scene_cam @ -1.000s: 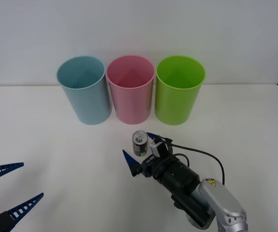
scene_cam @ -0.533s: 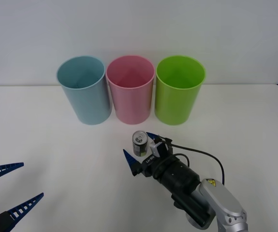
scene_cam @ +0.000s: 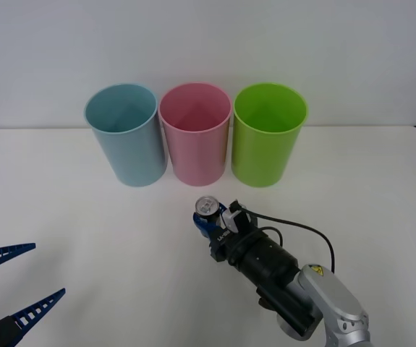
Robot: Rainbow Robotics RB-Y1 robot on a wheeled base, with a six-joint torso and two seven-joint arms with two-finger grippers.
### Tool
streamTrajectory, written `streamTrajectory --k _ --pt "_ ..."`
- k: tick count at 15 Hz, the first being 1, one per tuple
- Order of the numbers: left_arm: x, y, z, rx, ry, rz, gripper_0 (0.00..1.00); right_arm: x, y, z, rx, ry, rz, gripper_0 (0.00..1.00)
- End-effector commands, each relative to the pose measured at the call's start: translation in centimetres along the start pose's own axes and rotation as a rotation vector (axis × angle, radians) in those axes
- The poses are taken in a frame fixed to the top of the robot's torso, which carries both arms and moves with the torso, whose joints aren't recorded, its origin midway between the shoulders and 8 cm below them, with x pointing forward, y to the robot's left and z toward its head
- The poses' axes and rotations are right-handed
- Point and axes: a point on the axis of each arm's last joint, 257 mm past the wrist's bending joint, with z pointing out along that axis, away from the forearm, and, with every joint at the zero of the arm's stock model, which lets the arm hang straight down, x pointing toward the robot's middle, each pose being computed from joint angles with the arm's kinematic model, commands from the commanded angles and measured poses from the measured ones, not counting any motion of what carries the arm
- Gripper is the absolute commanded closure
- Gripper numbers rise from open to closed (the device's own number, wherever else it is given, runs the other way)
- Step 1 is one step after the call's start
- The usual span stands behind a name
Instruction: Put cans in the blue bin and PET bottles in the pink bin and trash in the green bin.
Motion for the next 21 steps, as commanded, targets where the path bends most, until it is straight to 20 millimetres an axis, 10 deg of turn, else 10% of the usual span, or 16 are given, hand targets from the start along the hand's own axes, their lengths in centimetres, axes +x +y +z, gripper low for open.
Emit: streamTrajectory --k 1,8,21 --pt "0.0 0.0 0.0 0.000 0.000 0.000 0.00 -0.2 0.0 0.1 0.000 -0.004 -0.004 1.00" --pt "0.0 0.0 0.0 0.000 0.000 0.000 0.00 -1.4 0.8 -0.3 -0.048 -0.043 -0.023 1.00" --pt "0.0 0.0 0.0 0.000 0.000 0.000 0.00 -10.7 1.4 -11.3 -0.175 -0.197 -0.094 1.00"
